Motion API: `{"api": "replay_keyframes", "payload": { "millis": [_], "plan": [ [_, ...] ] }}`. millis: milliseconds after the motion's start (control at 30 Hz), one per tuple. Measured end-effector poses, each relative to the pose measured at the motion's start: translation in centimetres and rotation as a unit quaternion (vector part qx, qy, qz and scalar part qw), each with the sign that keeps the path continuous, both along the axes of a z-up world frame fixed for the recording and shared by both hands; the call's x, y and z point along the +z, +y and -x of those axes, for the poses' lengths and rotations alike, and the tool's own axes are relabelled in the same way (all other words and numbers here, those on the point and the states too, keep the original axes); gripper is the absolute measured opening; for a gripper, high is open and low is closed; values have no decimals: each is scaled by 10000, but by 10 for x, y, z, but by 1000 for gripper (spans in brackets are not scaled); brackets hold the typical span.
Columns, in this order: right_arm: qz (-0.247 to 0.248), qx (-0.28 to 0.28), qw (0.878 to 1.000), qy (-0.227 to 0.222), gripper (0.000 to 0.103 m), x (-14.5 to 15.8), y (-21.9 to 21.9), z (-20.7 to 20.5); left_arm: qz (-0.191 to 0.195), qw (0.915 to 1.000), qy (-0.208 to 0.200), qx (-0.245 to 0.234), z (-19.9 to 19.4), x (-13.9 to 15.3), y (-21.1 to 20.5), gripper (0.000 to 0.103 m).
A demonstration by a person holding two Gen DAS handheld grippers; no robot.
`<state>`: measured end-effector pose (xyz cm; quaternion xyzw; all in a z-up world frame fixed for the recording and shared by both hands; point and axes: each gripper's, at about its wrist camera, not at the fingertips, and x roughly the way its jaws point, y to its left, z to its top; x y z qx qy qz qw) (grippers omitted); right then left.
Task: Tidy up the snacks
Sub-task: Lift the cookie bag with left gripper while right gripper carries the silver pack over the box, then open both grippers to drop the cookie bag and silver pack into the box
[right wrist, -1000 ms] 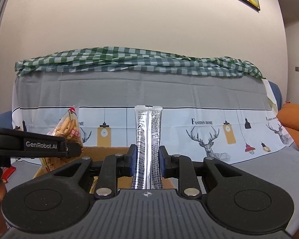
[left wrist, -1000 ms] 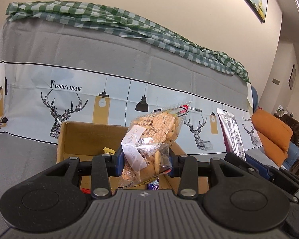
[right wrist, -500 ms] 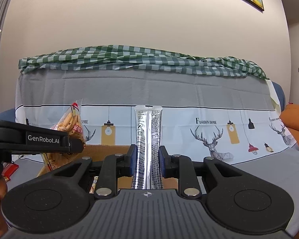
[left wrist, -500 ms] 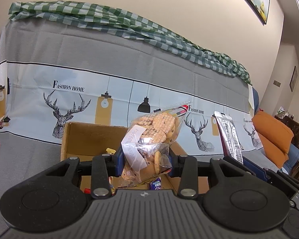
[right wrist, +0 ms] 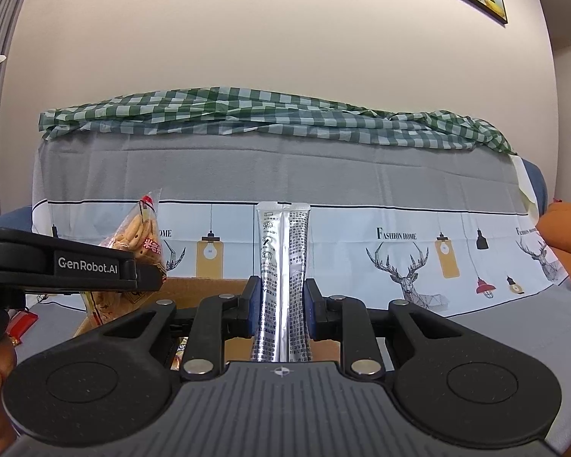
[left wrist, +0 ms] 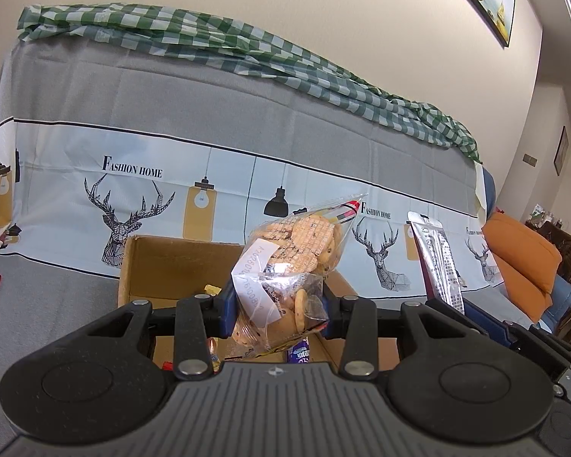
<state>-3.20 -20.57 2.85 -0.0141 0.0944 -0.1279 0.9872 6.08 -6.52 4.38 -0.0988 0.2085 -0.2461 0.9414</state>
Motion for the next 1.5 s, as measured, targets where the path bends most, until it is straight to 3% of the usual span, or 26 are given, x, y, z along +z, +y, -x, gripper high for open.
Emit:
{"api": "replay_keyframes", "payload": {
  "millis": [967, 1000, 1067, 1133, 1200, 1300, 1400, 1467, 1500],
  "plan": [
    [28, 21, 10000, 3, 25, 1, 3, 0, 109, 9999, 53, -71, -1, 1, 2, 45],
    [14, 24, 10000, 16, 28, 0, 3, -1, 155, 9998, 116, -104, -3, 1, 2, 47],
    [2, 76, 9998, 169, 40, -2, 4, -5, 170, 9995, 234, -105, -5, 0, 4, 75],
    [-6, 25, 9995, 306, 85, -3, 5, -9, 163, 9998, 129, 35, -3, 3, 10, 78],
    [-98, 30, 9996, 265, 86, -2, 10, -10, 160, 9997, 62, 168, -1, 5, 21, 78],
    [-114, 135, 9995, 245, 86, -1, 26, -10, 167, 9990, 51, 420, 0, 7, 42, 72],
    [-167, 288, 9992, 241, 86, 0, 44, -10, 145, 9973, 82, 721, -1, 8, 71, 46],
    [-185, 400, 9988, 218, 86, 1, 58, -11, 48, 9955, 186, 928, -4, 8, 91, 22],
    [-175, 477, 9985, 206, 85, 1, 66, -11, -11, 9940, 235, 1068, -6, 7, 101, 19]
  ]
}}
